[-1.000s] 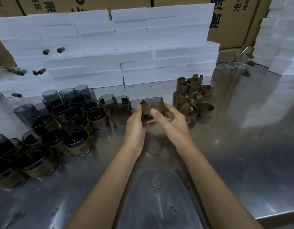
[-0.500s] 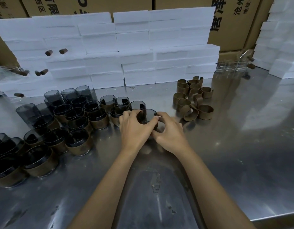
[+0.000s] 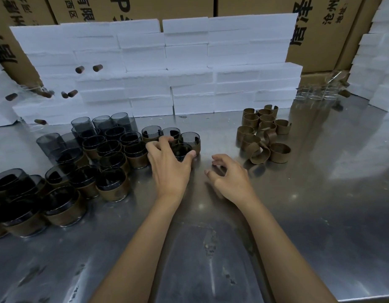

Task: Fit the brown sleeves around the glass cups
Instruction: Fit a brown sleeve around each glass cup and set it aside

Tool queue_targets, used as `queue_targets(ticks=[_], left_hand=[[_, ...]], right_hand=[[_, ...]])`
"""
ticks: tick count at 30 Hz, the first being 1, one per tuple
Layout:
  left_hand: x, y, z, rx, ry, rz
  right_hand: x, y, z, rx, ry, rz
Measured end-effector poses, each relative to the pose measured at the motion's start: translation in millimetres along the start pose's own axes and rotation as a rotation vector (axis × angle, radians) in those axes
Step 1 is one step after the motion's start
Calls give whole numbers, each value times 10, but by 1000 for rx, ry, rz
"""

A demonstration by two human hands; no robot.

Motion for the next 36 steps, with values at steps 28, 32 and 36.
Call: queue_targets(ticks=[28,32,36], left_hand=[[368,-774,2343,90,-159,609],[305,-352,2175,111,-155,243],[148,169,1734,125,-188,-106]], right_hand=[[-1,103,275,-104,145,202],[15,86,261,-100,121,200],[47,77,257,-105,107,220]])
Point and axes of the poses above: each hand's wrist, its own z-axis towards the middle knuckle, its own x-axis out of the back of the hand, y = z × x, the point moved 5 cm from there along z, towards the middle knuckle, and after that the axes turned 12 degrees about -z, right-handed, at the moved point
